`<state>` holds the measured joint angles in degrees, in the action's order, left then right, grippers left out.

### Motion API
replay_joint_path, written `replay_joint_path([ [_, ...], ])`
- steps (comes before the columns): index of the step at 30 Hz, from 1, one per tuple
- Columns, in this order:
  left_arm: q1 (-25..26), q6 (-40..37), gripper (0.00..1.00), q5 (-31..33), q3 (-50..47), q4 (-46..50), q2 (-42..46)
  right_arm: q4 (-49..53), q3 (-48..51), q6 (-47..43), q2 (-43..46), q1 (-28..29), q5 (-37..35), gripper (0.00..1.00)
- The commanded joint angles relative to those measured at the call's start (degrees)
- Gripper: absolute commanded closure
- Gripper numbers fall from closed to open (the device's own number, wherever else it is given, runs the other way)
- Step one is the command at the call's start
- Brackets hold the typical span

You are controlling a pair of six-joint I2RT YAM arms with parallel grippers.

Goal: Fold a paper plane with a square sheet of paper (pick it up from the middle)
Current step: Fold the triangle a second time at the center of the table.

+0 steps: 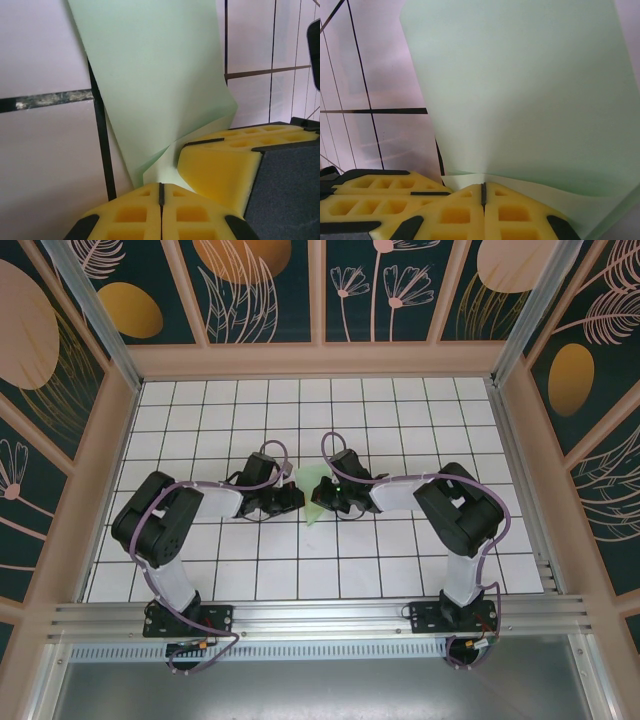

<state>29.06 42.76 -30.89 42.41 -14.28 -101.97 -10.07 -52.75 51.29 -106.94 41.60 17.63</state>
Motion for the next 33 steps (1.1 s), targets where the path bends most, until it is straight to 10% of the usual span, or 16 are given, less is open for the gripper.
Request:
replay_joint_path([
  [1,0.4,-0.4,0.92,0.8,1.4,1.1,-1.4,0.9,-0.4,-1.4,1.5,-0.2,0.3,0.95],
  [33,0.9,-1.6,0.89,0.0,2.1,1.4,-1.2,0.6,7.6,-3.4,4.9,-1.4,3.2,0.95],
])
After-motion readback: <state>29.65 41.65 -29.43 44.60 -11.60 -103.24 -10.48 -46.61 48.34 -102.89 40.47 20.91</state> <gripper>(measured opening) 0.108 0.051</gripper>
